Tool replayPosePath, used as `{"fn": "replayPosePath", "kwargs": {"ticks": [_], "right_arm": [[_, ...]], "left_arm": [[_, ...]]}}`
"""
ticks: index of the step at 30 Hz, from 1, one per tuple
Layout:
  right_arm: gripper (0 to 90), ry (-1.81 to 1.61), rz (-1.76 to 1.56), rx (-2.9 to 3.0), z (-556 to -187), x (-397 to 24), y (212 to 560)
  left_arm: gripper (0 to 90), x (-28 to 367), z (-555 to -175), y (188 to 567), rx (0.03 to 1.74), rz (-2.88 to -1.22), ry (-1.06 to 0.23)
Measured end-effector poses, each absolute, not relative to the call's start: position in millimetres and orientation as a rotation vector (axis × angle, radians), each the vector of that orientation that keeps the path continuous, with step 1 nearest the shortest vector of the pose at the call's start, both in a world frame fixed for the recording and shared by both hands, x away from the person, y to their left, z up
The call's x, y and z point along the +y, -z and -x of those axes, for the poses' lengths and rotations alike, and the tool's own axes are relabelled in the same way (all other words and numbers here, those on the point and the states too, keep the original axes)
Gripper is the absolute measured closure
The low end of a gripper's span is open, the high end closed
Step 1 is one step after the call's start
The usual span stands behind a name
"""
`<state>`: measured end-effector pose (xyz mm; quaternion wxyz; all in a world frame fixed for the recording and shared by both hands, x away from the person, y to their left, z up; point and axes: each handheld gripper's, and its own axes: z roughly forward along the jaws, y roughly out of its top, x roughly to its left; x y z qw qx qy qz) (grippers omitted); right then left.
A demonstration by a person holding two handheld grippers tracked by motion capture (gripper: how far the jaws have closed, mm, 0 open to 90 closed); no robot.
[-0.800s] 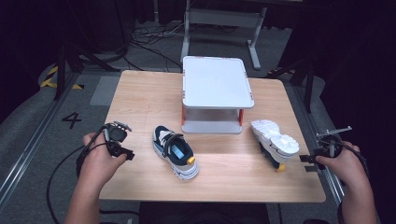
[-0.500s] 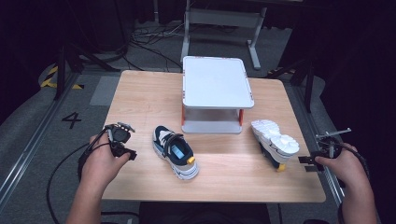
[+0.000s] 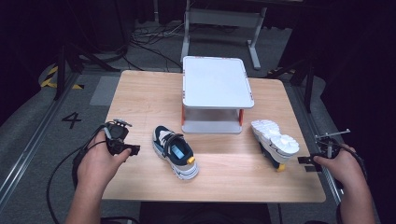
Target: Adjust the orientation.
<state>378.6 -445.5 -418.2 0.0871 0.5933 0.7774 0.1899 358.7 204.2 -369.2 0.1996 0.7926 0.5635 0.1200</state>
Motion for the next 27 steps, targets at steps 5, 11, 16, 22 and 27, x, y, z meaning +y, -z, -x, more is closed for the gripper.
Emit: {"fn": "replayPosePath", "kwargs": {"ticks": [5,11,16,22,27], "right_arm": [[38.3,-0.594,-1.775,2.286,-379,-443,415],[40.0,-0.610,-1.857,2.270,-378,-441,418],[42.1,-0.634,-1.904,2.262,-378,-439,417],[42.1,-0.631,-1.901,2.253,-377,-441,415],[42.0,-0.633,-1.899,2.245,-377,-440,416]], "left_arm": [[41.2,198,-358,362,1.515,-2.190,-0.301],[52.1,190,-354,347,1.410,-2.238,-0.289],[57.4,176,-355,341,1.428,-2.251,-0.223],[60.0,146,-362,334,1.344,-2.278,-0.145],[57.9,121,-373,343,1.283,-2.334,-0.107]]}}
